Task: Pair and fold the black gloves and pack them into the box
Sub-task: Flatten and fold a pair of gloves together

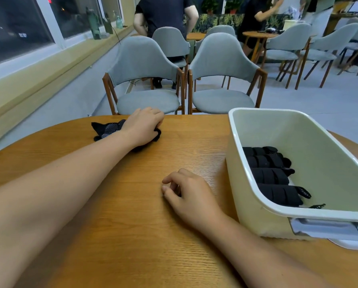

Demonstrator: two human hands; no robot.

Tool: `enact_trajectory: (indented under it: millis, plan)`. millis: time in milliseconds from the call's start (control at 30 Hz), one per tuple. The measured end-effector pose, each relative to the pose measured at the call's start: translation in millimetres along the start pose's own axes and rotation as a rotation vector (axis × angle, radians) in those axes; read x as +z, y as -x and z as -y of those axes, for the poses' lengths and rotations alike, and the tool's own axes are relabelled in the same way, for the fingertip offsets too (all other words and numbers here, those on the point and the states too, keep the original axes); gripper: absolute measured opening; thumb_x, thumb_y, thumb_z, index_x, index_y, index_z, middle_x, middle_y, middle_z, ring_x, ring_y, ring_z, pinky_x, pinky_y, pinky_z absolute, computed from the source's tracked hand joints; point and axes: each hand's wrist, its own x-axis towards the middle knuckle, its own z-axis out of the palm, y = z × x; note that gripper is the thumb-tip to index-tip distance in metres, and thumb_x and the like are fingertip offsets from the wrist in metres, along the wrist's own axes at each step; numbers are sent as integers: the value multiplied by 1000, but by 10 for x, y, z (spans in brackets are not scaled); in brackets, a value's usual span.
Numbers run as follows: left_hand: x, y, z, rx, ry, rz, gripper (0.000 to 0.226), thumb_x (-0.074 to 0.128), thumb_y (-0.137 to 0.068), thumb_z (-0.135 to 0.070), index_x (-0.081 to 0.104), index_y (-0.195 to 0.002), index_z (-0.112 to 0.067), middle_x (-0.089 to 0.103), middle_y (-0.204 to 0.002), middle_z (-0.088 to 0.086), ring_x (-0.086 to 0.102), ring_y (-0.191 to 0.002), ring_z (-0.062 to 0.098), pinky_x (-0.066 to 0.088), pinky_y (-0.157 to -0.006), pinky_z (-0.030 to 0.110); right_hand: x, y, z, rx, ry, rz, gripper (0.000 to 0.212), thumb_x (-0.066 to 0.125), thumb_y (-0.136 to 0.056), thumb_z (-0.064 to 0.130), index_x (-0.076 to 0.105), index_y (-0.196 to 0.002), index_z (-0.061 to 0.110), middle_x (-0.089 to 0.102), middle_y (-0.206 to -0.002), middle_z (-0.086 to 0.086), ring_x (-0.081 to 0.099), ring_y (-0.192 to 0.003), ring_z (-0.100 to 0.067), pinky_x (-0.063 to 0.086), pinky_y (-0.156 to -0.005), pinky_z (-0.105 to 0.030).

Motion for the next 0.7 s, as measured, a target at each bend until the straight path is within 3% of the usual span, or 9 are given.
enact_trajectory:
  millis: [100,200,333,400,533,600,700]
  plan:
    - [-160,41,84,-43,45,-49,28,74,-82,-12,49,-83,-26,57,-92,-7,55,-93,21,40,-77,34,6,-4,-3,1,4,-3,17,66,-100,40,74,-112,31,62,-93,14,61,-88,-7,55,-83,-39]
    - [-388,90,187,-58,79,-107,31,72,-78,-7,47,-81,-25,60,-97,-3,59,-101,26,51,-78,45,8,-6,0,-5,12,5,17,66,-100,40,74,-112,31,62,-94,14,61,-89,-6,55,-84,-39]
    - [-659,172,269,-99,140,-178,34,70,-75,-5,43,-79,-24,65,-115,-1,59,-112,29,51,-84,48,7,0,1,-4,16,10,16,67,-100,38,75,-111,30,62,-93,14,60,-88,-6,55,-83,-39]
    - [-760,201,301,-120,160,-200,34,71,-75,-5,43,-78,-25,65,-106,-5,61,-114,27,49,-87,48,3,6,4,-2,11,10,16,67,-100,38,75,-111,31,61,-93,14,60,-88,-6,55,-82,-39]
    - [-938,247,336,-197,178,-235,22,72,-80,-14,53,-84,-25,66,-87,-10,63,-93,24,44,-88,46,-9,11,20,-1,9,6,15,67,-100,39,75,-110,32,61,-92,14,59,-87,-5,54,-81,-37]
    - [-1018,306,313,-204,200,-267,17,72,-83,-17,57,-89,-25,67,-85,-9,62,-83,23,49,-89,47,-15,16,26,-3,8,7,15,67,-100,40,75,-110,32,61,-92,15,59,-86,-4,54,-80,-35]
    - [-1153,422,229,-175,229,-317,11,67,-85,-24,64,-95,-26,70,-87,-12,69,-85,20,55,-93,54,-31,29,30,-5,3,15,17,66,-101,42,75,-112,33,61,-93,16,59,-87,-3,54,-79,-34]
